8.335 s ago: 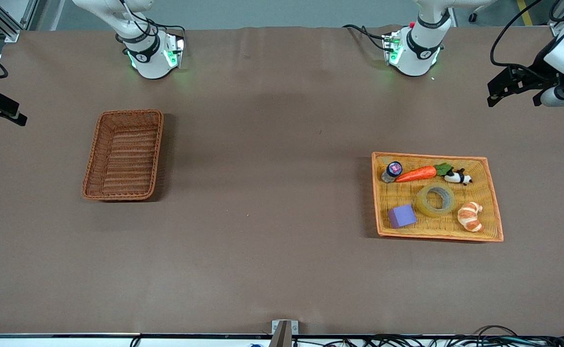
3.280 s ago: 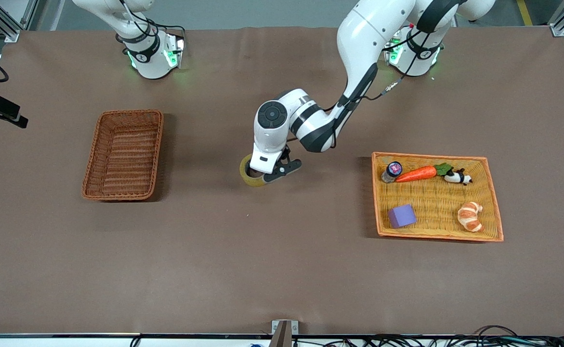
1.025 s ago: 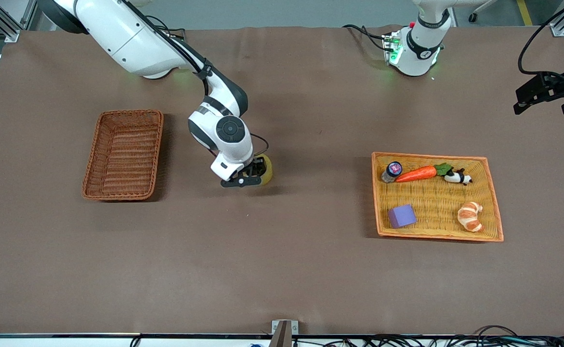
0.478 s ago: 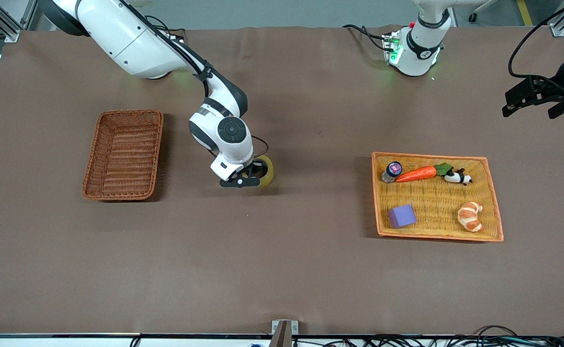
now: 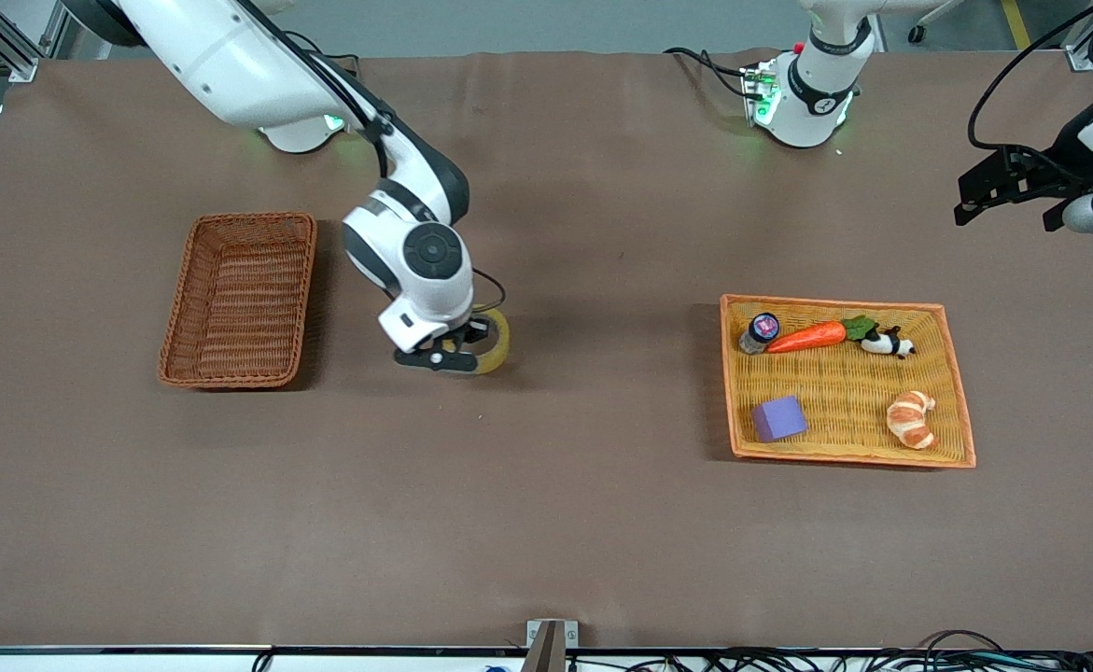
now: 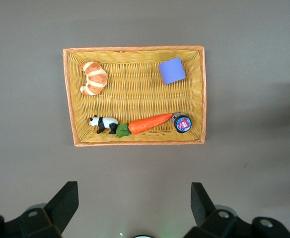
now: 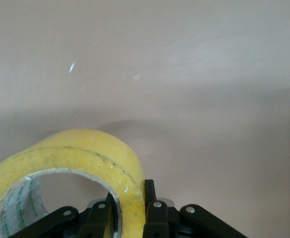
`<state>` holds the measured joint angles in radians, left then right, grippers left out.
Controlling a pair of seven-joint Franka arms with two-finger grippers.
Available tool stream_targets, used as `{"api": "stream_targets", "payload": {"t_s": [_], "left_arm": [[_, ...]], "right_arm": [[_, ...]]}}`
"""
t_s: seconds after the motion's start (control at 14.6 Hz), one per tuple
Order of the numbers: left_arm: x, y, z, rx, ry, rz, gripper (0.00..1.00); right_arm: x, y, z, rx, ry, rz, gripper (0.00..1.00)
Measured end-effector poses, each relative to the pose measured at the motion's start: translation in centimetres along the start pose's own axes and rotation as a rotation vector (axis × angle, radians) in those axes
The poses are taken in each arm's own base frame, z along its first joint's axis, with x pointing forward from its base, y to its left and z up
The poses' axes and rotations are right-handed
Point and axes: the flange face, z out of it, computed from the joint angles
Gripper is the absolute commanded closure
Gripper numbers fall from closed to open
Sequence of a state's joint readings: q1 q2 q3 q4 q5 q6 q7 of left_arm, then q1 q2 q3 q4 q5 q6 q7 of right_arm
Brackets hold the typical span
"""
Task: Move tape to another basket
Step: 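Lift the tape roll with the right gripper over the brown basket, then lower the tape roll into the basket and open the right gripper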
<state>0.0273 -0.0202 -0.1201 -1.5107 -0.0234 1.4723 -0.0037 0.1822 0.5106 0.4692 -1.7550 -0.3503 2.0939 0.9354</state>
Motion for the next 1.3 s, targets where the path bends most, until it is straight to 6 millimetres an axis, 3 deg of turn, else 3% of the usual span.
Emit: {"api": "stream_targets", "payload": {"t_s": [0.14, 0.27, 0.48, 0.61, 0.82, 1.3], "left_arm": [[0.0, -0.1, 0.1, 0.004, -0.002, -0.002, 0.00], [0.1, -0.1, 0.1, 0.032, -0.001, 0.003, 0.00], [0.2, 1.2, 0.1, 0.060, 0.012, 0.029, 0.00], [0.2, 1.3, 0.1, 0.060, 0.013, 0.030, 0.00], [0.2, 1.1, 0.1, 0.060, 0.013, 0.026, 0.00], [0.4, 1.0, 0.0, 0.060, 0.028, 0.028, 0.00]], "right_arm": [[1.2, 3.7, -5.1, -0.002, -0.011, 0.005, 1.00], [2.5, 8.6, -8.6, -0.019, -0.044, -0.032, 1.00], [5.6, 18.9, -11.7, 0.027, -0.104, -0.106, 1.00], [6.5, 25.9, -12.2, 0.035, -0.126, -0.159, 1.00], [5.6, 32.8, -9.3, 0.049, -0.144, -0.219, 0.99], [-1.5, 40.2, 2.5, 0.092, -0.111, -0.300, 0.98]]}}
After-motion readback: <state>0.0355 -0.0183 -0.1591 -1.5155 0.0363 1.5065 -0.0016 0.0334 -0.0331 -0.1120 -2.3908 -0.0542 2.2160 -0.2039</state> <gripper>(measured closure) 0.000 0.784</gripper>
